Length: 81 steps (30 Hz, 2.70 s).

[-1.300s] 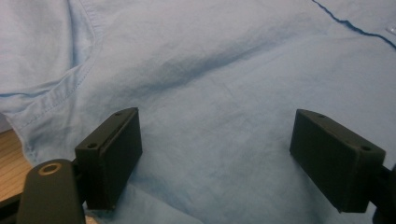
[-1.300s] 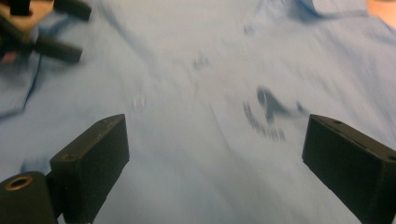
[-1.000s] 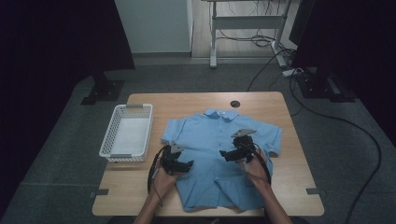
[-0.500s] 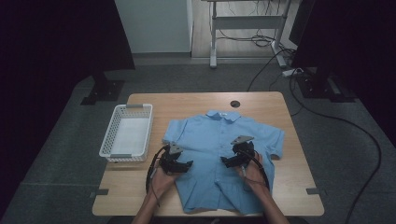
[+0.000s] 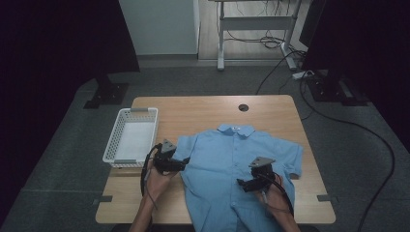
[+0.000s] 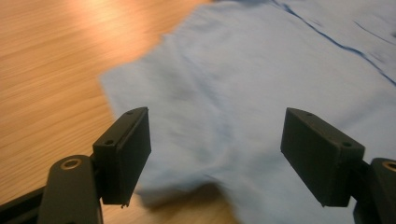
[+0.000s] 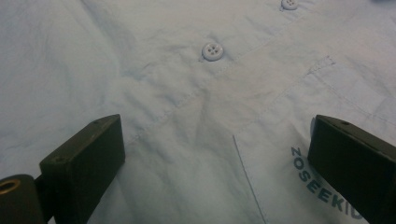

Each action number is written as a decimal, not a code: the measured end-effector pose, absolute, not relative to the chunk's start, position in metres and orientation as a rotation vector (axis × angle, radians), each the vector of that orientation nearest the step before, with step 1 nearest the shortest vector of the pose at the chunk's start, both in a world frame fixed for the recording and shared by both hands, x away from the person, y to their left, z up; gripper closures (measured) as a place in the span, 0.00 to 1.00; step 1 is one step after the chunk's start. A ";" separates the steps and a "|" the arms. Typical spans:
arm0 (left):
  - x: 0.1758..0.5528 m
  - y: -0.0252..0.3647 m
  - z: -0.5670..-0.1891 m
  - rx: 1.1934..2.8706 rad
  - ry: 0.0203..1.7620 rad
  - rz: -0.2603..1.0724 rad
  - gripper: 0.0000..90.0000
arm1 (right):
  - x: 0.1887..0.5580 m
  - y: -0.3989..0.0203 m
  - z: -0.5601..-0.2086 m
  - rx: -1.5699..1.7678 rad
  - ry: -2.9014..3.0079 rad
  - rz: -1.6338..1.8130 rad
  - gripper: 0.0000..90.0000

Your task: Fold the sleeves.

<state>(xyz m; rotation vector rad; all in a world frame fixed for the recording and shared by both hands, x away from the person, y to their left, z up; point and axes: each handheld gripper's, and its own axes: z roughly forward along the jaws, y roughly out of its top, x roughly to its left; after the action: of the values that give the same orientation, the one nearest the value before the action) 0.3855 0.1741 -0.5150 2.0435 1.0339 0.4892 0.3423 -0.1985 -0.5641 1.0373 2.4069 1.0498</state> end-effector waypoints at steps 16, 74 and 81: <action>0.401 0.175 -0.552 2.092 1.118 0.514 0.41 | 0.328 -0.207 -0.564 1.024 2.417 1.057 0.04; 0.397 0.141 -0.555 2.130 0.995 0.463 0.28 | 0.330 -0.208 -0.559 1.064 2.423 0.999 0.06; 0.396 0.154 -0.555 2.123 1.012 0.472 0.28 | 0.337 -0.234 -0.538 1.115 2.317 1.014 0.07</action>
<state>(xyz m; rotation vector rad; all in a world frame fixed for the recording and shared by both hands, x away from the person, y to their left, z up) 0.3956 0.1539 -0.5551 2.1233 1.0121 0.4722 0.3374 -0.2345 -0.5376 1.1147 2.3166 1.0136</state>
